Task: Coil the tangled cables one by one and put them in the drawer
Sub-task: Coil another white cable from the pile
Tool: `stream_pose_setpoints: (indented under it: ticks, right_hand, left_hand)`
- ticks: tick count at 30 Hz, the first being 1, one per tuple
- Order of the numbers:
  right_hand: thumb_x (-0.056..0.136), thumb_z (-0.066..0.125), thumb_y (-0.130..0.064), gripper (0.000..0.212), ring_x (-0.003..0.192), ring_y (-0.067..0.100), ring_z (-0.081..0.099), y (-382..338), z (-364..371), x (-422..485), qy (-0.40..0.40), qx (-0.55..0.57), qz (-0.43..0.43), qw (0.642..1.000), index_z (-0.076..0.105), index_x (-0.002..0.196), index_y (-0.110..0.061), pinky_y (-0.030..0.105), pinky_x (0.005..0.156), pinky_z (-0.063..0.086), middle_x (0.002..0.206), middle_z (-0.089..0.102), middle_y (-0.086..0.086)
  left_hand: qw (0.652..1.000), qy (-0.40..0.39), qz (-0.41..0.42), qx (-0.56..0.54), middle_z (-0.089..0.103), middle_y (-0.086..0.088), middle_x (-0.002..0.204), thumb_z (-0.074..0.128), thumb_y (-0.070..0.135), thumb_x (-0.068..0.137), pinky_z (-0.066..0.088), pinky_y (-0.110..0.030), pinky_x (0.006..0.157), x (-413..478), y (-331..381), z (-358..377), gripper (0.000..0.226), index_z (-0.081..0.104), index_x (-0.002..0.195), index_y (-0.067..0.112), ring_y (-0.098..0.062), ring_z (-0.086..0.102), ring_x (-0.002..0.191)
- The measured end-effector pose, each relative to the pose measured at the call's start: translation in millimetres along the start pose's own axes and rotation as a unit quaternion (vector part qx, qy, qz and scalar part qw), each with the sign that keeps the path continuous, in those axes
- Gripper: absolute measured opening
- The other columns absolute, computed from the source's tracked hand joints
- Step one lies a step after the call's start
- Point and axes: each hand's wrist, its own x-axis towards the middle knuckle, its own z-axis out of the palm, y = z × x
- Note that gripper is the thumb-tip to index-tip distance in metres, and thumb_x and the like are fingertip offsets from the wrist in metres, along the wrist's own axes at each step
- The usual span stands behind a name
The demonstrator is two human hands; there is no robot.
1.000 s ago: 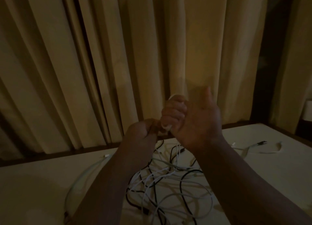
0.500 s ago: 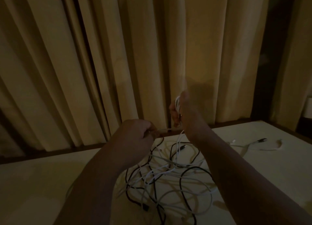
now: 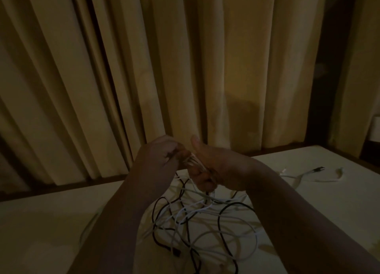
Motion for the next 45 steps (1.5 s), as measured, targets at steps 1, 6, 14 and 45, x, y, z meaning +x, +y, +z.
stream_pose_setpoints:
  ticks: [1,6,14,45]
  right_hand:
    - [0.102,0.033,-0.058,0.044,0.055,0.009,0.023,-1,-2,-2,-0.049,0.05,-0.002,0.998,0.046,0.087,-0.018,0.024,0.053,0.019,0.067,0.03,-0.002]
    - [0.099,0.046,-0.032,0.028,0.053,0.008,0.019,1,-12,-3,-0.161,0.136,-0.01,0.977,0.046,0.075,-0.019,0.019,0.048,0.021,0.064,0.022,-0.005]
    - [0.105,0.041,-0.027,0.03,0.053,0.008,0.041,2,-16,0,-0.047,0.145,-0.01,0.988,0.056,0.086,-0.01,0.019,0.048,0.036,0.062,0.036,-0.005]
    - [0.107,0.035,-0.039,0.038,0.079,0.022,0.063,1,13,9,0.323,-0.419,-0.176,0.83,0.061,0.099,-0.012,0.042,0.072,0.054,0.087,0.066,0.008]
  left_hand:
    - [0.996,0.0,-0.043,-0.081,0.071,0.006,0.086,0.063,0.019,0.096,0.053,-0.02,0.073,-1,2,2,0.014,0.076,0.089,0.018,-0.008,0.067,0.084]
    - [0.944,0.002,-0.165,-0.285,0.076,-0.007,0.085,0.059,0.016,0.097,0.061,-0.031,0.072,-2,17,14,0.019,0.076,0.093,0.007,-0.021,0.074,0.083]
    - [0.909,0.036,-0.267,-0.317,0.077,-0.009,0.084,0.061,0.018,0.097,0.06,-0.033,0.064,0,16,20,0.02,0.078,0.09,0.01,-0.025,0.075,0.078]
    - [0.776,-0.006,-0.316,-0.546,0.074,-0.014,0.114,0.069,0.013,0.077,0.06,-0.042,0.084,1,14,15,0.048,0.061,0.124,0.012,-0.032,0.072,0.101]
